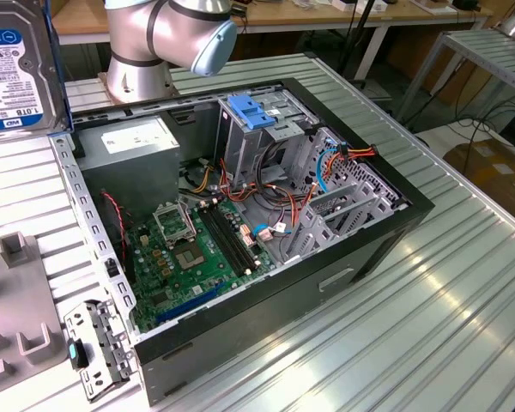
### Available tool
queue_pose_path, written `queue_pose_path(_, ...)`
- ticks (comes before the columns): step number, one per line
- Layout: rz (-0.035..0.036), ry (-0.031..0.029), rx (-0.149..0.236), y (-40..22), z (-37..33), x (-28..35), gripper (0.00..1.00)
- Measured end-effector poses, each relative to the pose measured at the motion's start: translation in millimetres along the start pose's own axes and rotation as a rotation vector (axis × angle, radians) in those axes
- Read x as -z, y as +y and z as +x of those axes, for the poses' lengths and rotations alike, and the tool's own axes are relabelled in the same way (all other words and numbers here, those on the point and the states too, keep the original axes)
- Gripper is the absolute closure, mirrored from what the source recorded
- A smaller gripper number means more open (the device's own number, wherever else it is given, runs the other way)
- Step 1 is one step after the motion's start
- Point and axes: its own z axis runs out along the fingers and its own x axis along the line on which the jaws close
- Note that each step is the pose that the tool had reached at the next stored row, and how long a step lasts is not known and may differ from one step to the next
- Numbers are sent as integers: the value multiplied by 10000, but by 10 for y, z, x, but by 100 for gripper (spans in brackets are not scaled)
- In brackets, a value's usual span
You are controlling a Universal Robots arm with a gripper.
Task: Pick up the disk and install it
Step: 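Pick up the disk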
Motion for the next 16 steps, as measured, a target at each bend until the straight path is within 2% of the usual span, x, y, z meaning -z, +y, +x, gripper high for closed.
queue_pose_path(8, -15, 0, -7, -131, 30, 1, 63)
queue_pose_path(11, -33, 1, -19, -265, 45, 1, 63)
queue_pose_path(14, -46, 1, -32, -336, 84, 2, 63)
queue_pose_path(16, -48, 0, -37, -374, 149, 2, 63)
